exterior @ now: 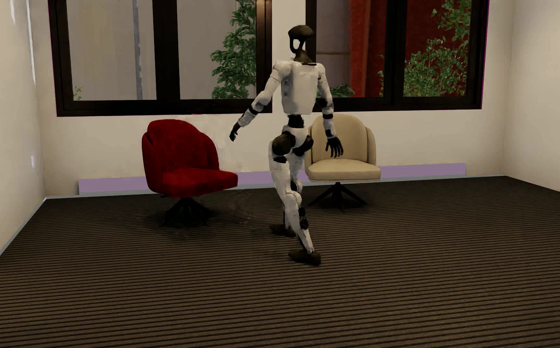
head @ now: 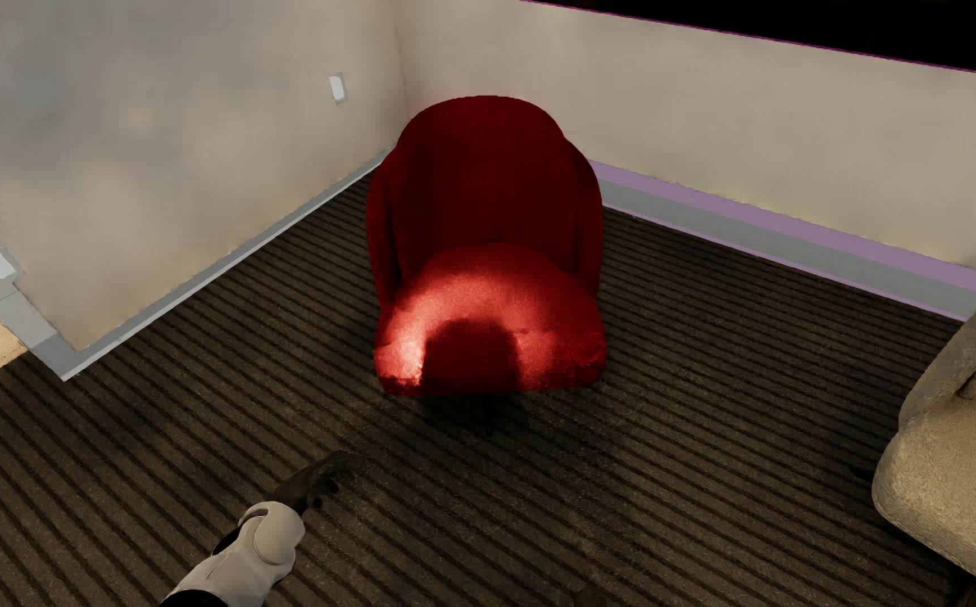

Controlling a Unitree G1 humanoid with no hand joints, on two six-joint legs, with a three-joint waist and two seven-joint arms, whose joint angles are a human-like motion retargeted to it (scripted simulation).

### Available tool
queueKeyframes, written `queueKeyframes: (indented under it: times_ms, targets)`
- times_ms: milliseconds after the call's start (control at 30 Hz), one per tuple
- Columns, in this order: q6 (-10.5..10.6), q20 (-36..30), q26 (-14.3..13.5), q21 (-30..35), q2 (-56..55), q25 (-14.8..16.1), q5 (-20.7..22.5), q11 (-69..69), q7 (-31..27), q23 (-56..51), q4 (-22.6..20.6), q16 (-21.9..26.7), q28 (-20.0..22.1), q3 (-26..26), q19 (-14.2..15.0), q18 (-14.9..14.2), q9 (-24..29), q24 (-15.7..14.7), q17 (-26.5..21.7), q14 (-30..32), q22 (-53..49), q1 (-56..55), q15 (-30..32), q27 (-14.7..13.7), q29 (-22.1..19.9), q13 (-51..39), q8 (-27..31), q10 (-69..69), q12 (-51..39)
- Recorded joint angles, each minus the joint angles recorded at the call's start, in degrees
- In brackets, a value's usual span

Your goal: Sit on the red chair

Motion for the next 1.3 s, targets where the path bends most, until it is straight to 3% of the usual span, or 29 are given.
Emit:
queueKeyframes:
  times_ms: [67,100,200,233,267,300,333,367,400,433,467,500,567,600,667,700,767,833,867,900,933,967,1000,1033,1067,1100,1133,1167,1300]
  targets:
    - [-0.4,-0.5,-0.6,-1.7,-0.5,0.7,-0.5,7.4,-1.1,0.6,2.3,0.2,-0.6,-0.6,6.8,-3.3,0.2,1.0,-0.3,-2.5,-3.4,3.2,5.0,-1.6,1.0,2.7,3.0,4.7,0.3]
    - [0.4,1.5,0.4,-2.4,-1.3,-0.5,-0.1,12.5,-2.2,1.1,4.0,-0.8,-1.6,-0.5,5.3,-3.7,-0.5,3.7,-0.6,-3.7,-4.4,1.3,4.7,-1.1,1.5,2.6,0.8,10.8,1.3]
    - [-0.1,2.9,-1.2,-0.7,8.8,-5.1,0.5,12.1,-5.6,1.3,9.2,-3.0,-3.9,2.9,2.1,-11.5,1.3,3.0,0.3,8.3,0.7,-12.5,-2.7,-1.7,2.0,-1.7,-2.7,44.9,4.8]
    - [0.0,3.4,0.3,0.7,11.3,-7.5,0.6,11.5,-5.5,0.1,9.6,-4.1,-3.6,3.9,1.2,-8.1,2.0,7.0,-0.7,9.9,4.0,-19.8,-5.1,-3.3,0.5,-4.3,-4.0,55.6,5.4]
    - [-0.6,5.3,-0.1,2.1,14.1,-9.1,1.1,10.4,-5.2,-2.1,9.3,-4.5,-6.7,5.4,-1.8,-5.1,2.6,7.1,-2.0,8.1,6.4,-25.3,-5.4,-3.0,2.8,-7.0,-6.2,61.3,6.4]
    - [-1.2,6.1,1.6,4.4,17.3,-9.0,1.8,8.2,-6.0,-3.2,9.0,-5.2,-4.8,6.2,-3.5,-4.4,3.8,9.2,-3.0,7.8,8.9,-31.0,-6.1,-4.7,3.2,-10.3,-6.6,63.3,7.7]
    - [-0.9,8.2,1.8,5.9,20.9,-10.6,2.8,5.2,-5.6,-2.9,8.8,-6.2,-4.5,7.8,-3.4,-7.1,4.9,9.1,-4.8,6.1,12.4,-35.1,-7.7,-5.8,3.1,-14.1,-8.2,62.3,9.1]
    - [-0.7,9.7,2.2,8.5,23.8,-9.5,3.3,2.4,-6.6,-3.5,7.6,-6.9,-4.3,9.0,-4.6,-8.0,5.0,8.0,-6.4,5.2,14.8,-38.6,-8.2,-4.4,1.6,-16.7,-8.9,56.7,11.2]
    - [-0.5,11.5,2.7,9.2,27.4,-8.4,4.2,-1.3,-7.1,-4.4,6.2,-7.2,-3.8,10.1,-4.2,-6.9,5.4,7.7,-8.9,5.0,17.3,-40.2,-8.7,-6.4,2.2,-19.4,-9.6,47.9,12.4]
    - [-0.1,12.9,3.5,11.1,29.9,-8.8,4.7,-2.2,-6.7,-4.9,5.3,-6.9,-3.8,10.8,-4.5,-5.0,4.9,7.2,-11.2,7.0,18.6,-39.1,-10.2,-4.9,-0.6,-20.8,-10.1,35.8,14.9]
    - [0.5,13.3,2.6,11.0,33.5,-7.0,6.4,-2.8,-1.6,-5.8,1.7,-5.8,-3.2,10.9,-5.2,2.2,5.9,7.4,-13.4,11.6,18.9,-35.3,-12.0,-9.2,2.4,-22.3,-11.3,23.5,16.6]
    - [1.9,15.6,3.4,10.1,34.3,-5.9,8.2,-1.0,4.2,-6.4,-2.8,-5.4,-2.4,10.5,-6.5,11.3,5.9,8.5,-15.4,16.4,19.1,-33.7,-14.3,-9.0,1.8,-23.7,-13.3,16.7,18.3]
    - [2.0,16.2,4.2,7.4,35.1,-4.5,11.2,2.0,1.8,-7.4,-4.8,-2.0,-2.8,9.4,-8.4,15.7,5.4,7.9,-16.4,13.5,18.1,-32.5,-13.0,-8.6,0.8,-24.0,-11.6,16.0,20.4]
    - [-0.3,16.4,4.1,7.5,29.0,-2.2,9.3,17.1,-1.2,-8.0,-5.5,-0.2,-2.3,9.6,-6.4,14.1,5.6,6.2,-14.5,14.9,18.2,-30.0,-14.0,-7.8,-1.6,-23.0,-10.1,14.0,20.7]
    - [-0.3,17.6,5.8,7.5,16.9,-0.2,3.3,49.0,1.2,-6.6,-6.7,0.3,-1.1,7.4,3.6,15.1,7.8,5.1,-12.7,11.4,17.7,-24.4,-15.0,-6.4,-1.1,-23.8,-9.3,11.1,19.9]
    - [0.4,16.0,3.1,6.0,11.5,-2.0,3.0,57.9,0.5,-7.4,-4.7,1.5,-1.9,6.2,2.0,12.4,7.0,3.4,-12.2,8.3,17.2,-25.3,-16.6,-7.2,0.0,-22.3,-11.8,13.0,18.2]
    - [0.3,12.4,3.2,6.0,5.7,-2.4,1.0,64.5,-1.8,-8.7,-4.2,0.3,0.3,5.5,0.6,10.4,8.4,1.0,-8.3,6.0,15.7,-22.9,-20.7,-8.0,-0.8,-18.0,-6.4,14.5,14.0]
    - [-0.3,9.7,0.6,7.4,0.2,-2.9,1.5,57.2,-4.9,-6.8,-3.0,-1.0,0.7,4.1,-3.1,7.3,8.5,1.2,-3.4,4.8,10.5,-22.9,-18.7,-7.7,0.3,-17.2,-0.6,14.0,10.1]
    - [-0.3,7.8,2.3,7.2,-0.1,-5.2,1.1,49.6,-5.5,-7.2,-2.6,-2.0,0.1,3.8,-2.8,5.1,8.6,3.7,-1.6,5.0,7.1,-23.7,-21.8,-6.4,0.2,-15.7,0.9,13.8,9.3]
    - [-0.1,4.1,-0.4,8.0,1.8,-5.8,1.7,36.5,-6.5,-8.6,-0.9,-2.4,-1.1,3.8,-4.9,2.3,7.4,3.1,0.1,4.7,3.2,-25.9,-17.7,-7.7,1.4,-13.6,2.3,15.1,8.8]
    - [-0.7,1.1,-2.1,7.8,2.5,-7.3,1.3,27.8,-7.2,-8.8,-0.9,-3.1,-1.6,4.3,-2.1,0.5,7.7,6.0,1.2,4.4,0.8,-27.8,-15.2,-8.0,-0.1,-13.7,4.5,15.7,6.8]
    - [-1.6,-0.4,-2.2,9.1,2.3,-4.9,0.3,24.2,-11.1,-10.6,-2.8,-4.2,-7.6,5.2,-1.5,-0.3,6.1,5.7,1.2,5.4,-1.9,-30.5,-14.2,-3.7,-2.0,-13.0,9.3,15.3,6.5]
    - [-1.7,-3.5,-3.4,8.1,4.9,-5.6,-1.2,25.7,-15.2,-10.8,-4.5,-4.9,-10.6,4.8,1.8,-0.9,8.4,7.0,1.0,7.8,-3.6,-30.8,-17.1,-4.2,-1.6,-13.8,10.3,14.6,4.6]
    - [-0.7,-5.2,-3.3,8.3,4.3,-6.4,-2.5,24.8,-16.4,-11.8,-4.8,-6.0,-8.0,5.8,2.2,-2.3,10.1,7.4,-0.1,10.1,-5.1,-35.8,-19.0,-5.2,-2.7,-15.3,4.8,16.6,1.7]
    - [0.4,-4.9,-2.8,7.8,1.1,-9.7,-0.5,24.4,-15.1,-13.7,-3.3,-6.9,-7.6,7.2,-1.6,-3.7,9.1,8.8,-0.9,10.7,-5.9,-43.9,-16.3,-3.6,-0.8,-15.4,0.0,21.9,1.2]
    - [1.3,-4.2,-1.9,8.0,0.1,-9.2,-1.9,28.3,-14.9,-13.7,-4.0,-9.1,-6.2,7.6,2.0,-0.9,11.0,9.5,-2.8,8.7,-5.6,-45.3,-21.3,-9.4,-2.3,-15.7,-1.5,23.4,1.0]
    - [1.6,-3.3,3.1,10.0,-1.6,-9.1,-0.2,30.9,-14.3,-16.3,-1.4,-9.2,-2.9,8.0,-0.5,-0.8,13.0,9.0,-3.9,5.9,-6.6,-46.2,-20.7,-4.9,-3.6,-16.0,0.1,26.2,1.9]
    - [0.6,-2.9,1.5,10.0,-2.3,-8.6,1.2,33.3,-14.5,-15.7,0.4,-7.8,-1.0,7.2,-3.8,-1.0,14.3,8.3,-2.7,4.5,-6.5,-47.1,-21.8,-5.1,-4.0,-16.8,0.7,31.3,2.4]
    - [0.5,-1.4,4.3,5.8,-15.5,-6.3,-0.4,50.7,-9.9,-15.8,6.9,-3.7,2.7,4.9,-8.2,-2.1,18.6,9.1,-1.5,2.8,-2.2,-50.1,-23.6,-3.5,-7.7,-18.5,0.5,44.1,1.9]
